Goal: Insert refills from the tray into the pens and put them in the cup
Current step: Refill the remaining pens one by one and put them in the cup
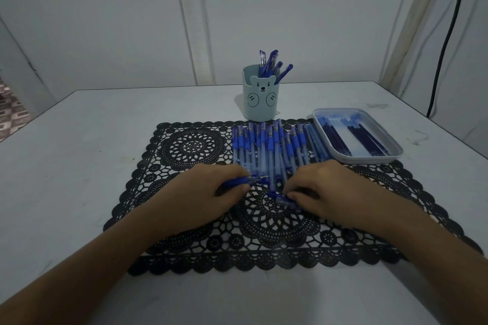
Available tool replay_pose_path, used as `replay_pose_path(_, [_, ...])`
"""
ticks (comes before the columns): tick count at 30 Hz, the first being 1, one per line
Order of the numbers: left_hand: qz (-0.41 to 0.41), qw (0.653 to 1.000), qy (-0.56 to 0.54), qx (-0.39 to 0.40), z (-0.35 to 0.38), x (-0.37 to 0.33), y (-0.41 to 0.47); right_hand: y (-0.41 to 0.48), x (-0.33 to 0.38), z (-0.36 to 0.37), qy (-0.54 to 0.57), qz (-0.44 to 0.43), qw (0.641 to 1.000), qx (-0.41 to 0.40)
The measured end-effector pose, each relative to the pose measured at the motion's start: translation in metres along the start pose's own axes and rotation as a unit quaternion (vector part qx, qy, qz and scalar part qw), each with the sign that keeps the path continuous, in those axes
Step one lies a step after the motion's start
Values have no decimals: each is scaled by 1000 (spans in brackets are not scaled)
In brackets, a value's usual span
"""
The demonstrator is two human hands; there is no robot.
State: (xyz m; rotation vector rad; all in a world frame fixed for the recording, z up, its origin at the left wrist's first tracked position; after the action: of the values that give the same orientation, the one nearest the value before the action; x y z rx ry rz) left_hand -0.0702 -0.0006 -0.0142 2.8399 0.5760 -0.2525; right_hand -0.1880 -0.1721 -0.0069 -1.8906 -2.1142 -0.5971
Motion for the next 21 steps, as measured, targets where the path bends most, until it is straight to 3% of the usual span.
replay_pose_path(6, [2, 1000, -3, -5, -1, 0, 0, 0, 2, -4, 38, 23, 999, -27])
replay_pose_path(10, [10, 1000, -1, -8, -1, -1, 1, -2, 5, -9, 219, 40, 962, -157])
replay_pose_path(12, [13, 1000, -4, -11, 0, -1, 0, -2, 9, -8, 269, 28, 945, -182])
replay_pose_path(21, [10, 1000, -9, -11, -2, -4, 1, 0, 11, -2, 273, 24, 944, -183])
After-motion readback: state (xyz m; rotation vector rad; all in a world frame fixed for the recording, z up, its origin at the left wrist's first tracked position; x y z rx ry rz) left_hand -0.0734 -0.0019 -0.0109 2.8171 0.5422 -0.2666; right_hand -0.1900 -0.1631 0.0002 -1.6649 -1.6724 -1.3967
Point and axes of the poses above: each hand's wrist, its own y-axis towards the middle knuckle, its own z-axis out of the palm, x = y × z, the point moved 2 cm from there along y, towards the middle knuckle, and after that the axes turned 10 degrees about y, right-handed, at the moved point
